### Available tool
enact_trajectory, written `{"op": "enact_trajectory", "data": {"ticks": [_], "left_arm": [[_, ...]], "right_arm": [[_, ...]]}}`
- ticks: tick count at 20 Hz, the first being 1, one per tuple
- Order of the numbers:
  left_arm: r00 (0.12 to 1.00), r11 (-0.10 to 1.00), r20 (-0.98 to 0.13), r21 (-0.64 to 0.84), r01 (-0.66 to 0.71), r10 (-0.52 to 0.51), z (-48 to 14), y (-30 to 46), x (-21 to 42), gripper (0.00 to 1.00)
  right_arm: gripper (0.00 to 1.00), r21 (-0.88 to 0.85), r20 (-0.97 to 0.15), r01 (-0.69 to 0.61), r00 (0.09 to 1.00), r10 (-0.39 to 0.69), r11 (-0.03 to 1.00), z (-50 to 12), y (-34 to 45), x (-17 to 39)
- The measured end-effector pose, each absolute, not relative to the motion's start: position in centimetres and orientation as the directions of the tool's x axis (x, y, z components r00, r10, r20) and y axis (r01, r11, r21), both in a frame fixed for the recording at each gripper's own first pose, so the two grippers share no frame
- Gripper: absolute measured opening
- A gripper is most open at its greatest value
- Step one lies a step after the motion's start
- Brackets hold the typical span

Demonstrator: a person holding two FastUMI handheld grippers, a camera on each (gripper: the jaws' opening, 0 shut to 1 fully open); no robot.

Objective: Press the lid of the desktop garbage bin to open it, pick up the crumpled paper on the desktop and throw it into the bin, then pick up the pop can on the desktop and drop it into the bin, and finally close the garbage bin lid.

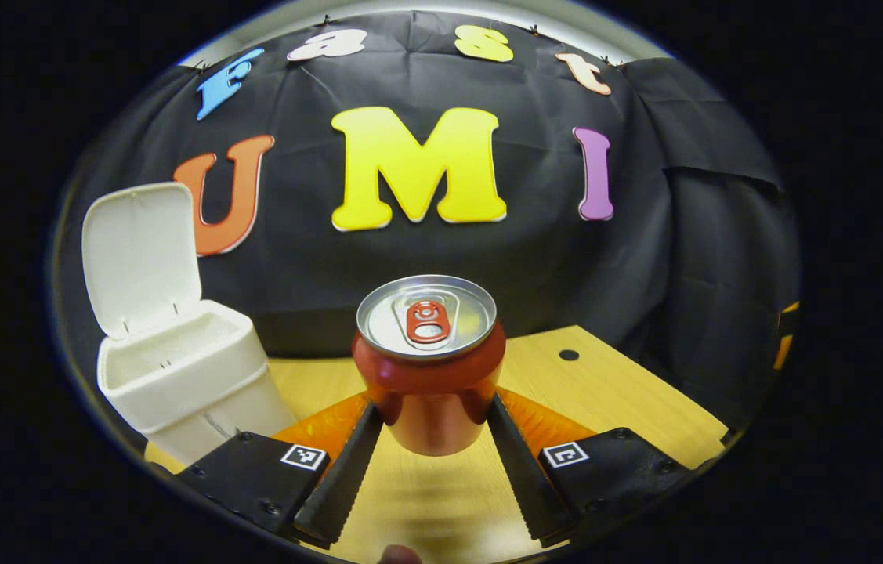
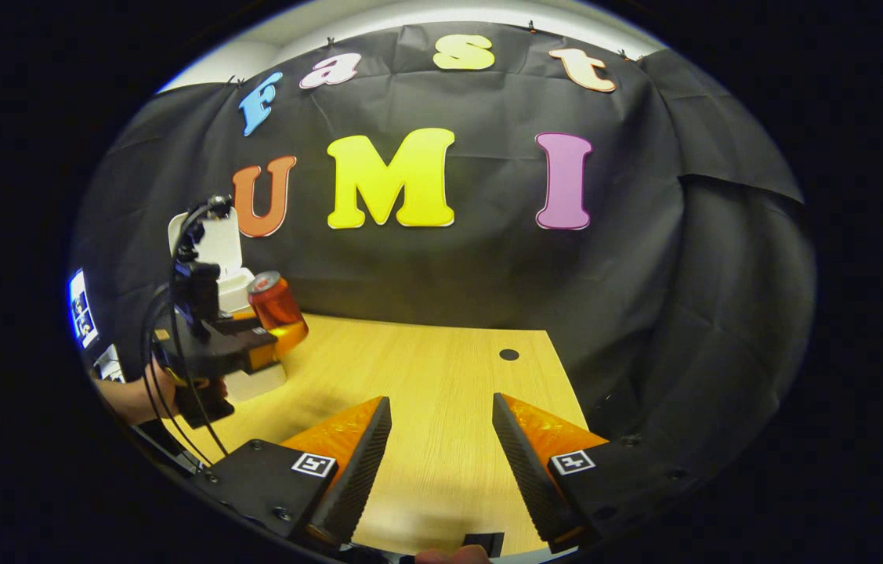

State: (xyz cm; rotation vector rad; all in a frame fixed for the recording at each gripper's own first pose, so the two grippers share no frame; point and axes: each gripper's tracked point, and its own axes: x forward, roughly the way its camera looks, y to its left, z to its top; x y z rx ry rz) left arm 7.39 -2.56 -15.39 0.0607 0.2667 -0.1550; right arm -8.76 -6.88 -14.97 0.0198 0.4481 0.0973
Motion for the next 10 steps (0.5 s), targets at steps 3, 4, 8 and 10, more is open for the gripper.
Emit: {"op": "enact_trajectory", "data": {"ticks": [3, 4, 8, 10], "left_arm": [[0.977, 0.997, -0.206, 0.045, 0.069, -0.058, -10.7, 1.4, 8.5, 0.84], [0.981, 0.998, -0.190, 0.055, 0.040, -0.029, -9.6, 2.9, 8.8, 0.85], [0.984, 0.994, -0.162, 0.084, -0.065, 0.078, -7.1, 8.9, 9.7, 0.84], [0.979, 0.989, -0.160, 0.097, -0.115, 0.130, -6.9, 11.7, 10.0, 0.84]], "right_arm": [[0.84, 0.088, -0.397, -0.072, 0.912, 0.102, 0.993, -13.9, -6.6, -8.4], [0.84, 0.097, -0.386, -0.072, 0.916, 0.105, 0.993, -13.6, -6.4, -8.1], [0.84, 0.116, -0.378, -0.106, 0.915, 0.143, 0.988, -13.8, -4.6, -7.4], [0.84, 0.123, -0.376, -0.126, 0.912, 0.164, 0.984, -13.7, -3.5, -7.1]]}}
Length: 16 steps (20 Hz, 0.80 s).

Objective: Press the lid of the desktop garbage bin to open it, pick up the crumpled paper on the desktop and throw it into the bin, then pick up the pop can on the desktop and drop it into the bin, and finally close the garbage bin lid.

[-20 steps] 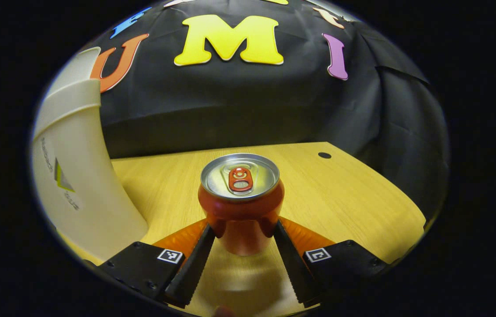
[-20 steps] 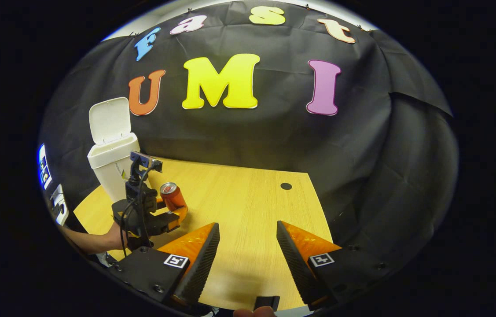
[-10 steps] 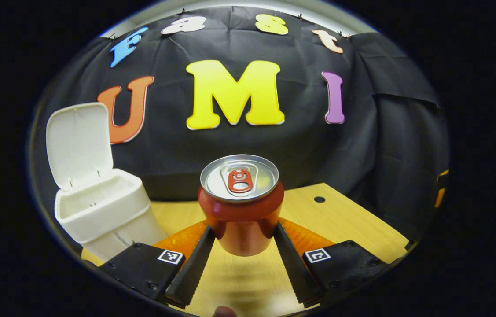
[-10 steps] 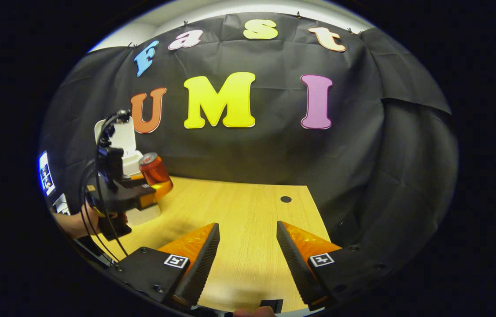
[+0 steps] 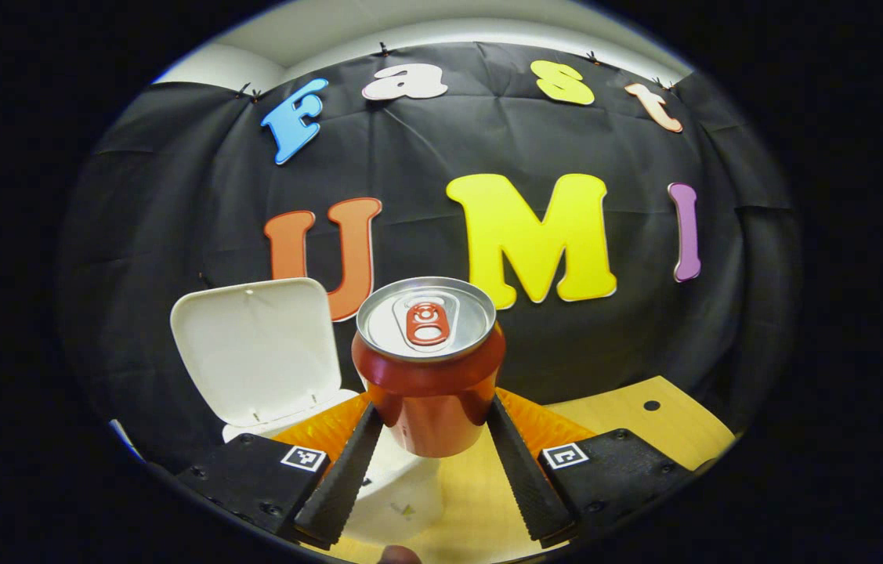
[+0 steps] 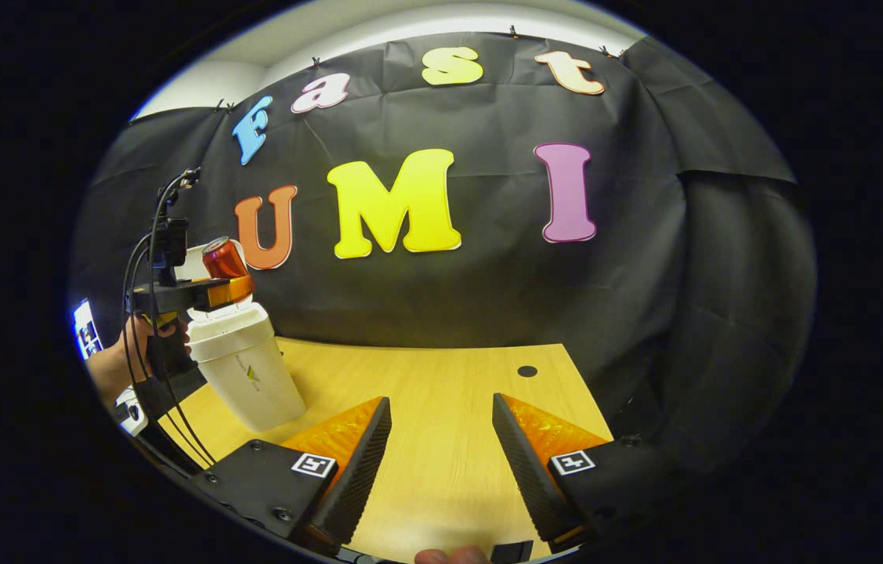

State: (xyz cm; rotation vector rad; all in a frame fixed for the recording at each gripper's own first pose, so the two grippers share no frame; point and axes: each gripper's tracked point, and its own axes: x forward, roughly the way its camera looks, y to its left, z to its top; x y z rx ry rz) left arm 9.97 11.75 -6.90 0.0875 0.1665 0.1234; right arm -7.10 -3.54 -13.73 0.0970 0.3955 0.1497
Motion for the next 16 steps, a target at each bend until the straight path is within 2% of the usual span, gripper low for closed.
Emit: {"op": "enact_trajectory", "data": {"ticks": [6, 13, 16], "left_arm": [[0.930, 0.958, -0.239, 0.143, -0.250, 0.279, -10.7, 19.6, 10.4, 0.85], [0.882, 0.934, -0.308, 0.124, -0.335, 0.357, -14.2, 22.3, 10.7, 0.87], [0.874, 0.924, -0.301, 0.139, -0.356, 0.382, -13.9, 22.6, 10.5, 0.93]], "right_arm": [[0.84, 0.125, -0.377, -0.163, 0.905, 0.198, 0.979, -14.1, -1.7, -6.1], [0.84, 0.107, -0.399, -0.170, 0.895, 0.199, 0.980, -14.7, -1.1, -5.7], [0.84, 0.105, -0.408, -0.173, 0.891, 0.201, 0.979, -15.1, -1.0, -5.6]]}}
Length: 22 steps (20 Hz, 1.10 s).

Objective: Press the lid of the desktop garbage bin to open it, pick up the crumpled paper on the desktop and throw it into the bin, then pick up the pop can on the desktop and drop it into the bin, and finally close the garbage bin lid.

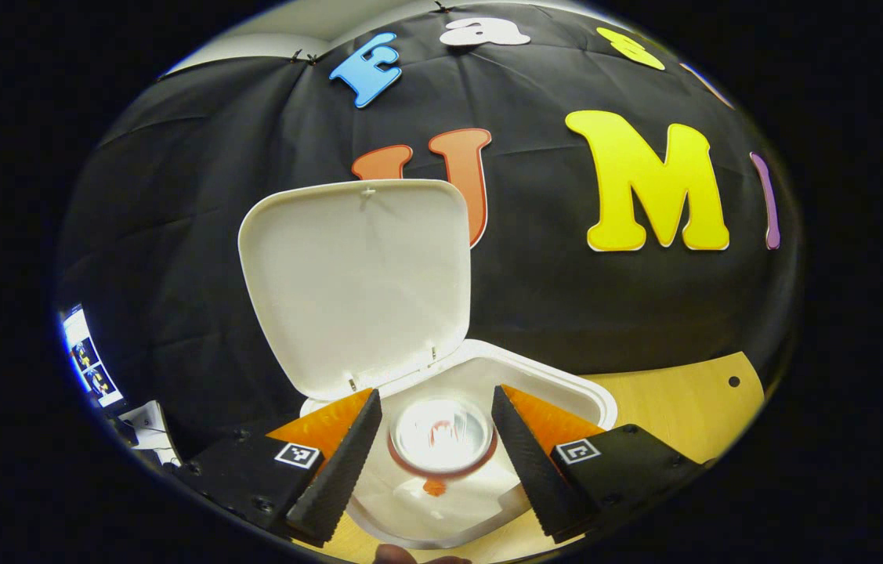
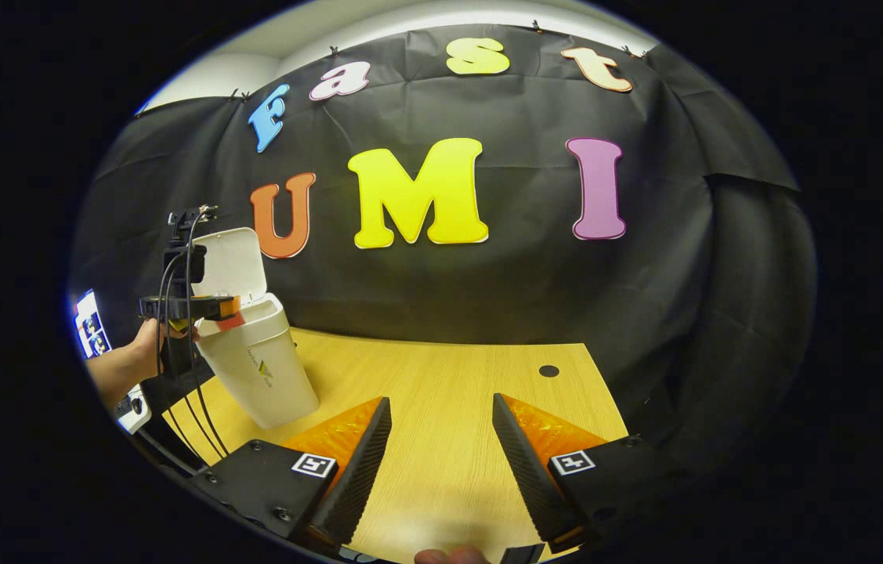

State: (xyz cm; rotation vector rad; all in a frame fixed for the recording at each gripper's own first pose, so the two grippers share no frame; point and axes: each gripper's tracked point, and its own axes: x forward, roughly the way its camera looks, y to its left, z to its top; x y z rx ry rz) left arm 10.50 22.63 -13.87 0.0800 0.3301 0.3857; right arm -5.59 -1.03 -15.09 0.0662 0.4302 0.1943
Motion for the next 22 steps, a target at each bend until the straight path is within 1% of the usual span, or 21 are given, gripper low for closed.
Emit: {"op": "enact_trajectory", "data": {"ticks": [1, 3, 7, 9, 12, 14, 17, 19, 22], "left_arm": [[0.873, 0.920, -0.292, 0.140, -0.365, 0.391, -13.3, 22.7, 10.3, 0.95], [0.875, 0.908, -0.241, 0.119, -0.402, 0.419, -11.0, 22.4, 9.5, 0.96], [0.850, 0.858, -0.119, 0.061, -0.510, 0.513, -4.7, 22.1, 9.0, 0.96], [0.833, 0.838, -0.089, 0.043, -0.544, 0.546, -3.2, 22.3, 9.6, 0.95], [0.775, 0.777, -0.058, 0.008, -0.629, 0.629, 0.1, 24.8, 9.6, 0.95], [0.741, 0.742, -0.060, -0.023, -0.670, 0.668, 1.5, 25.7, 10.0, 0.95], [0.692, 0.692, -0.035, -0.027, -0.722, 0.721, 4.7, 27.2, 10.9, 0.95], [0.675, 0.674, -0.035, -0.034, -0.738, 0.737, 6.0, 27.8, 12.2, 0.95], [0.676, 0.674, -0.048, -0.052, -0.737, 0.736, 6.5, 28.6, 14.7, 0.94]], "right_arm": [[0.84, 0.105, -0.414, -0.174, 0.888, 0.202, 0.979, -15.3, -1.0, -5.5], [0.84, 0.113, -0.419, -0.180, 0.883, 0.212, 0.977, -15.4, -0.7, -5.2], [0.84, 0.117, -0.410, -0.212, 0.879, 0.241, 0.970, -15.2, -0.1, -4.7], [0.84, 0.123, -0.396, -0.221, 0.883, 0.252, 0.967, -14.7, -0.2, -4.3], [0.84, 0.126, -0.373, -0.217, 0.894, 0.249, 0.968, -13.8, -1.3, -3.8], [0.84, 0.136, -0.365, -0.203, 0.900, 0.240, 0.970, -13.4, -2.3, -3.5], [0.84, 0.161, -0.368, -0.171, 0.904, 0.220, 0.972, -13.4, -3.7, -2.9], [0.83, 0.177, -0.372, -0.149, 0.905, 0.206, 0.973, -13.5, -4.3, -2.4], [0.83, 0.191, -0.377, -0.135, 0.905, 0.200, 0.972, -12.9, -4.7, -1.9]]}}
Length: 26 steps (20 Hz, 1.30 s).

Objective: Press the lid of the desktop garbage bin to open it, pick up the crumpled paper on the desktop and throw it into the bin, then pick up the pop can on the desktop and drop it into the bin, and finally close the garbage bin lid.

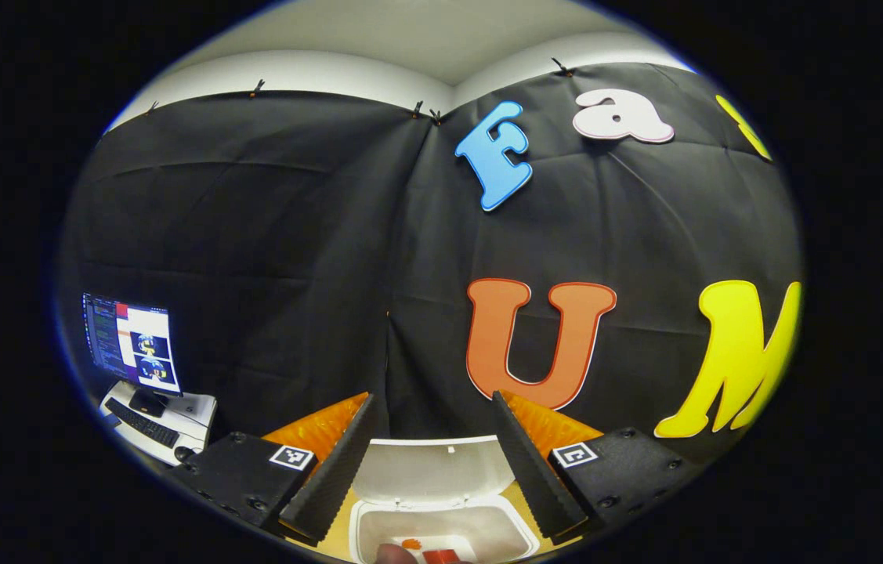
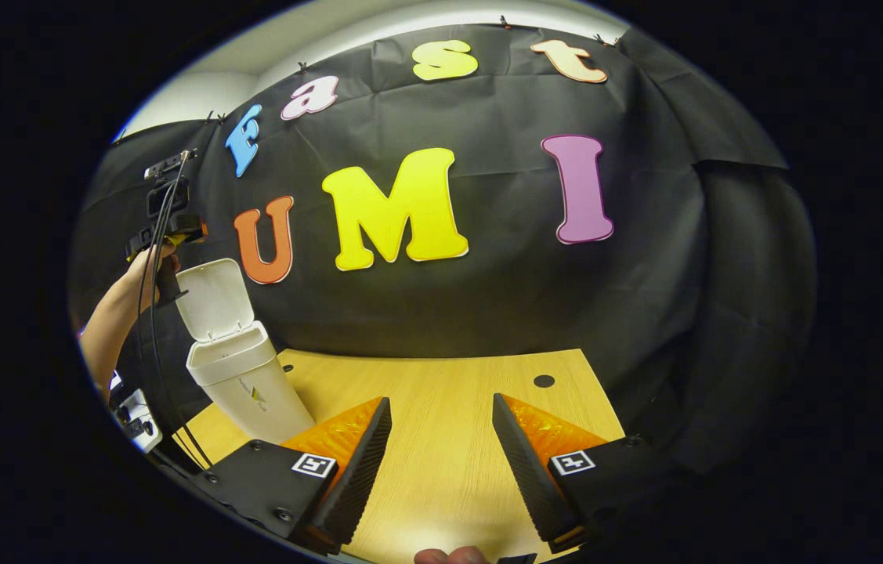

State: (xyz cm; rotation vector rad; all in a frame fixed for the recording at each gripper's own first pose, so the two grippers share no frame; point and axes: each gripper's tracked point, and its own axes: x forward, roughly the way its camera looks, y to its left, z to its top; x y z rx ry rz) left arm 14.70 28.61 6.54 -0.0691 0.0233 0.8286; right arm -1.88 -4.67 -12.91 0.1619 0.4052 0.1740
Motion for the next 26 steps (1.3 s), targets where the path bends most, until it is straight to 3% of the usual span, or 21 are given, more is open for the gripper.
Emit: {"op": "enact_trajectory", "data": {"ticks": [13, 20, 26], "left_arm": [[0.616, 0.633, -0.194, 0.031, -0.774, 0.763, 1.1, 32.1, 18.4, 0.95], [0.611, 0.638, -0.234, 0.057, -0.768, 0.756, -0.1, 29.1, 16.5, 0.95], [0.634, 0.665, -0.265, 0.035, -0.746, 0.726, -2.7, 24.4, 13.2, 0.97]], "right_arm": [[0.84, 0.185, -0.405, -0.092, 0.900, 0.161, 0.978, -12.7, -5.4, -0.2], [0.83, 0.231, -0.418, -0.070, 0.894, 0.164, 0.970, -13.8, -6.8, -0.8], [0.84, 0.225, -0.421, -0.123, 0.883, 0.210, 0.967, -14.1, -7.2, -2.9]]}}
